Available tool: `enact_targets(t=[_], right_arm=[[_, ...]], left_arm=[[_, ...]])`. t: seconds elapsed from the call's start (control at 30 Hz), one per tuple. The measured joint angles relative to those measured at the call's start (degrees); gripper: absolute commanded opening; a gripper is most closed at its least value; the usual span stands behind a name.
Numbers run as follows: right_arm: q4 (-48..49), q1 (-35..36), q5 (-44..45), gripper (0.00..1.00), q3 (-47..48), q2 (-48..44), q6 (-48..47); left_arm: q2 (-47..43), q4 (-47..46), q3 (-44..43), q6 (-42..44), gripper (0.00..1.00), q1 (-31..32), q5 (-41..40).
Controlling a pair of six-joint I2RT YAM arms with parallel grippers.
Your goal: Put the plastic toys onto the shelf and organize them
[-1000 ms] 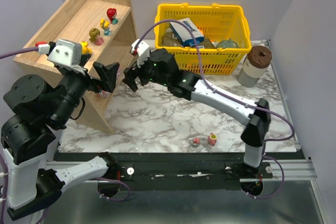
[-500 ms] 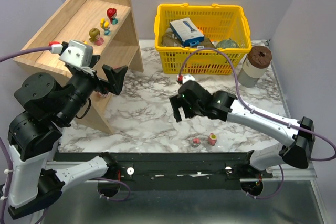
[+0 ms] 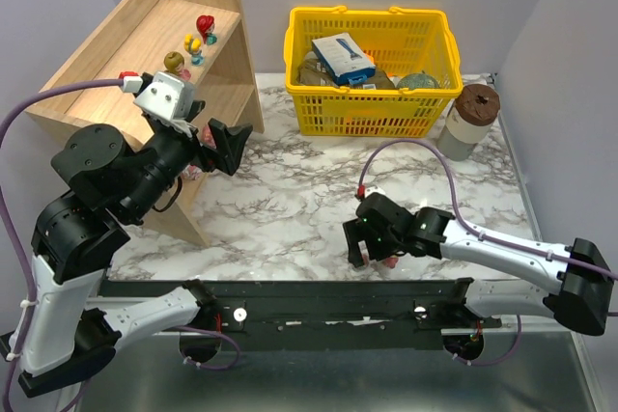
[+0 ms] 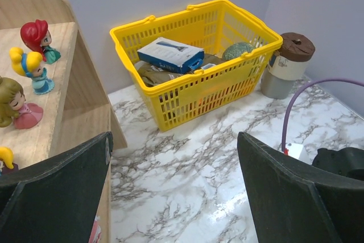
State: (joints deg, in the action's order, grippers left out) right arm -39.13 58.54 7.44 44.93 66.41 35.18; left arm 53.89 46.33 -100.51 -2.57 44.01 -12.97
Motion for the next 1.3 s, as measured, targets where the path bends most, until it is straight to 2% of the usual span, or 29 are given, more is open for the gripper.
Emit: enact_targets(t=[0.3,0.4,0.5,0.53,0.63,0.73,0.93,1.2,1.3], right_arm=[[7.1,0.0,-2.4,0.8,-3.8,4.5,0.9],[8.5,0.0,-2.3,0.72,-4.1,6.1,1.1],[9.8,0.0,-2.3,0.55,-4.1,8.2,1.2],[10.0,0.0,-2.3,0.44,-4.1,9.0,1.2],[10.6,0.0,-2.3,0.24,-3.5,10.3,1.0],[11.2,0.0,-2.5,0.17,-2.6,11.6,-0.2],[11.5,0.0,-3.8,0.16,5.9,17.5,-7.2],[13.3,0.2,-7.0,0.18,28.3,36.3,-22.0],[12.6,0.2,-7.7,0.22,34.1,43.3,-25.9]], left_arm=[[-0.8,0.0,0.1,0.0,0.99,0.0,0.2],[-1.2,0.0,0.1,0.0,0.99,0.0,0.2],[-1.4,0.0,0.1,0.0,0.99,0.0,0.2],[-1.4,0.0,0.1,0.0,0.99,0.0,0.2],[-1.6,0.1,0.2,0.0,0.99,0.0,0.2],[-1.9,0.1,0.2,0.0,0.99,0.0,0.2],[-3.0,0.1,0.2,0.0,0.99,0.0,0.2],[-3.3,0.5,0.2,0.0,0.99,0.0,-0.1],[-3.3,0.8,0.1,-0.1,0.99,0.0,-0.1]])
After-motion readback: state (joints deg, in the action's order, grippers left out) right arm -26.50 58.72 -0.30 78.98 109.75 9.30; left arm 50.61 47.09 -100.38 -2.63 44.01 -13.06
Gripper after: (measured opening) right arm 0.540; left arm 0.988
